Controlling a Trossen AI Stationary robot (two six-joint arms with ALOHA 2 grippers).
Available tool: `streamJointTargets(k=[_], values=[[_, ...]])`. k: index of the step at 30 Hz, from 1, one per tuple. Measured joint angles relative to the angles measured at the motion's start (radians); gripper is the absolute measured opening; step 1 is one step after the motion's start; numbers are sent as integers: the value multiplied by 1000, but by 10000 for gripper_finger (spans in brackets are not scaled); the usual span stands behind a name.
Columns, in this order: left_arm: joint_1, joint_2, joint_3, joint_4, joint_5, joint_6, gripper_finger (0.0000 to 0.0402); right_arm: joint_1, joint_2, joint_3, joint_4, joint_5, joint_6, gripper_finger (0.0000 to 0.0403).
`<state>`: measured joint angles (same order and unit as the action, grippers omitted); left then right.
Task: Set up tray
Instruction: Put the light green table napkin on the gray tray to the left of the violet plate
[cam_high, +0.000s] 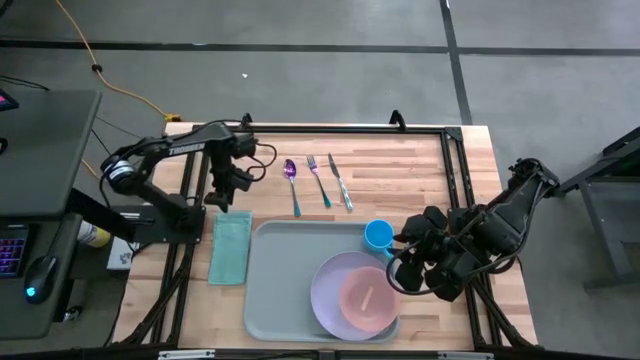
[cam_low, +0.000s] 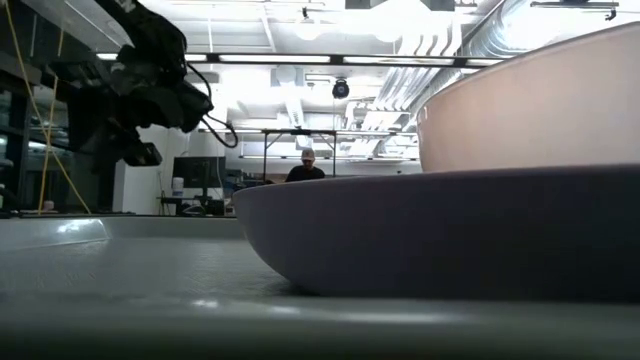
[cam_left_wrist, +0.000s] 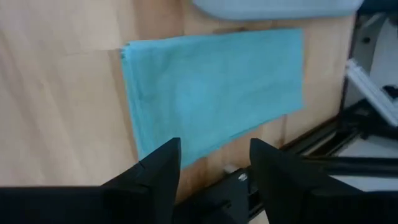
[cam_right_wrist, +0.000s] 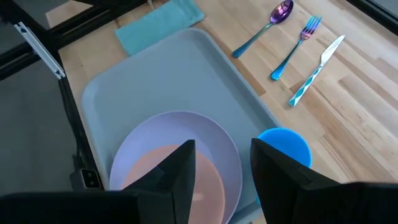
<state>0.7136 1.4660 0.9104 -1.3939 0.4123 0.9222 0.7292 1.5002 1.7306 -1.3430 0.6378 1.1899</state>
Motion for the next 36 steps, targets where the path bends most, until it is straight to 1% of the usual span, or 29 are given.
streamJointTargets(k=[3, 8, 13, 18, 20, 27, 34, 36], values=[[0, 39, 0, 42, -32, 16, 234, 0, 0, 0, 0, 1, 4, 131], [1, 103, 0, 129, -37, 24, 245, -3, 0, 0, 0, 1, 14, 131], [1, 161, 0, 157, -33, 39, 248, -3, 0, 0, 0, -4, 26, 131], [1, 198, 0, 238, -57, 32, 248, -3, 0, 0, 0, -4, 41, 131], [0, 208, 0, 282, -60, 17, 248, -3, 0, 0, 0, -5, 45, 131], [0, 220, -9, 364, -65, -14, 248, -3, 0, 0, 4, -20, 60, 131], [3, 215, -89, 442, -49, -57, 248, -3, 0, 0, 16, -20, 63, 131], [2, 215, -94, 449, -41, -62, 248, -3, 0, 0, 16, -20, 63, 131]])
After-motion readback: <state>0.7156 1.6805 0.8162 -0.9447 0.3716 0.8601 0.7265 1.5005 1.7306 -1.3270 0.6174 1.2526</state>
